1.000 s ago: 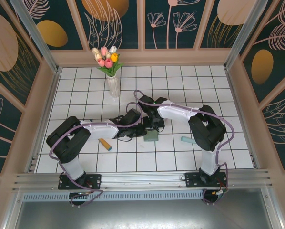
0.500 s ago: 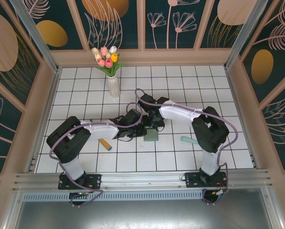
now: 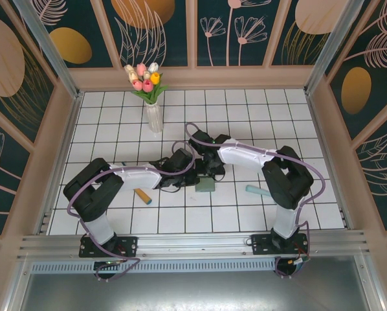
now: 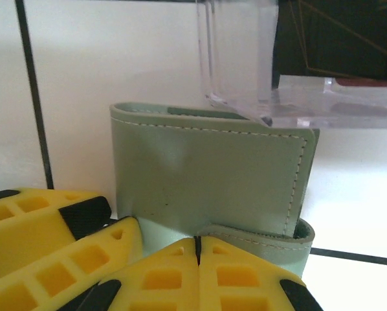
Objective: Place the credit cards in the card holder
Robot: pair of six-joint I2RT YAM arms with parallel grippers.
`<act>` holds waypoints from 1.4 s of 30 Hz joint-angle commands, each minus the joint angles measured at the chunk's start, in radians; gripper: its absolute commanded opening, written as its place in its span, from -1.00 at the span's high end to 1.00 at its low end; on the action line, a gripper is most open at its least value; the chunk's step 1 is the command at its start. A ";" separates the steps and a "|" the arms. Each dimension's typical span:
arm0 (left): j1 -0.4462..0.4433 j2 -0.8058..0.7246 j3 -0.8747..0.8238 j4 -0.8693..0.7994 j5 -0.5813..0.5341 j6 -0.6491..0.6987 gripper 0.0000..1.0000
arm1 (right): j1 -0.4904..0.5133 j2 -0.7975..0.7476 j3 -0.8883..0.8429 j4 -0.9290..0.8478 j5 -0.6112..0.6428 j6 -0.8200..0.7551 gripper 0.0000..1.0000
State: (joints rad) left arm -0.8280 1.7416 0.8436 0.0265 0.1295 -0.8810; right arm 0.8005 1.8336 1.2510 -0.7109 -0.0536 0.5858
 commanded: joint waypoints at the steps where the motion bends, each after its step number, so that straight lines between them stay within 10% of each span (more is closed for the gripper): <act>1: -0.010 0.001 -0.008 -0.003 -0.006 0.007 0.42 | 0.016 0.012 -0.013 -0.002 0.001 0.015 1.00; 29: -0.011 -0.001 -0.008 -0.010 -0.008 0.006 0.42 | -0.052 0.137 -0.269 0.067 0.051 0.043 1.00; 42: -0.010 -0.021 -0.018 0.000 -0.013 0.012 0.42 | -0.179 0.183 -0.448 0.295 -0.171 -0.003 1.00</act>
State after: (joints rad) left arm -0.8318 1.7390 0.8406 0.0299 0.1219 -0.8806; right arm 0.6270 1.7817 0.9718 -0.3424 -0.4210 0.6083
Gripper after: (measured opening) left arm 0.291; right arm 0.056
